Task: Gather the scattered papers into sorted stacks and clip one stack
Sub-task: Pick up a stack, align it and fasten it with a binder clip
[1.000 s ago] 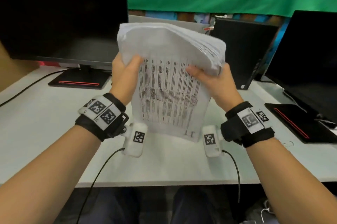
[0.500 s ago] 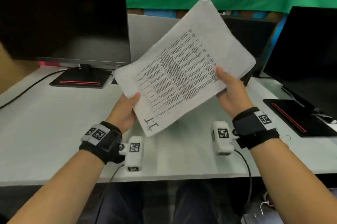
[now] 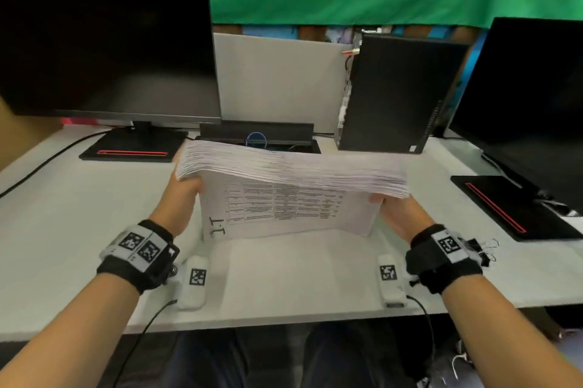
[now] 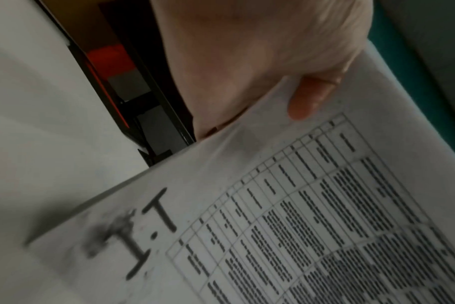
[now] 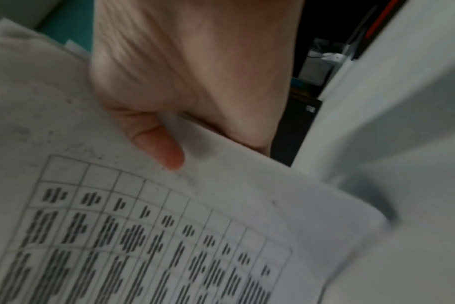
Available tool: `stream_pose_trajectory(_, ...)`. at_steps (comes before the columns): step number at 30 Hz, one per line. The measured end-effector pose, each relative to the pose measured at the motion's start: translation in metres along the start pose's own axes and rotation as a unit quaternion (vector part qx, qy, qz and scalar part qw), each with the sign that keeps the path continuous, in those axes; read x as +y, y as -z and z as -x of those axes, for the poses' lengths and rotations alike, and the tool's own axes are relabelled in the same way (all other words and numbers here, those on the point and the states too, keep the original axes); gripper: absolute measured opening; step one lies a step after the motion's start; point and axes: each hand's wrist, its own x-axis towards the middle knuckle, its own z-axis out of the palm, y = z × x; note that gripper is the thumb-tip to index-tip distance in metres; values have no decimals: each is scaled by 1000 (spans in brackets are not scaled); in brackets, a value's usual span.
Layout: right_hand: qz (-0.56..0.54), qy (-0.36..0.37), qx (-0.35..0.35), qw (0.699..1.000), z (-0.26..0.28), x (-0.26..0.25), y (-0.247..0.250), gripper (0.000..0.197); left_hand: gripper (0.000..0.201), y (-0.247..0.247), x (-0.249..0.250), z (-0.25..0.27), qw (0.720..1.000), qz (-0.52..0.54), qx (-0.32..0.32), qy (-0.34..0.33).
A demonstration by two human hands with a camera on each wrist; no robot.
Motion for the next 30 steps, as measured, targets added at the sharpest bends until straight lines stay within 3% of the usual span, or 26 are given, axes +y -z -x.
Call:
stream_pose_trajectory(4, -78, 41, 75, 993, -1, 0, -11, 25, 37, -1, -4, -2, 998, -54, -6, -29)
stream_pose_trajectory(6, -104, 40, 80, 991, 1, -4, -18, 41, 45, -2, -3, -3, 1000, -26, 6, -10)
stream_pose_trajectory(13, -2, 15, 40, 999, 4, 2, -19, 21, 47, -2, -6, -9, 999, -23, 13, 25)
stream_pose_trajectory(17, 15, 68, 45, 997, 10, -14, -15, 28, 50, -7, -3, -9, 999, -8, 27, -15)
stream_pose_trajectory(21, 33, 30, -1, 999, 7, 0, -3, 40, 40, -5, -8, -8, 999, 17, -11, 41)
stream_pose_trajectory(23, 53, 20, -9, 998, 1, 2, 2, 38, 47, -4, -7, -10, 998, 30, -23, 58)
stream_pose_trajectory(28, 42, 31, -88, 995, 1, -18, 0, 40, 51, -9, -4, -17, 997, 64, 14, 39)
stream_pose_trajectory(30, 64, 52, -76, 994, 8, -22, -4, 41, 47, -10, -4, -16, 996, 62, 38, 43)
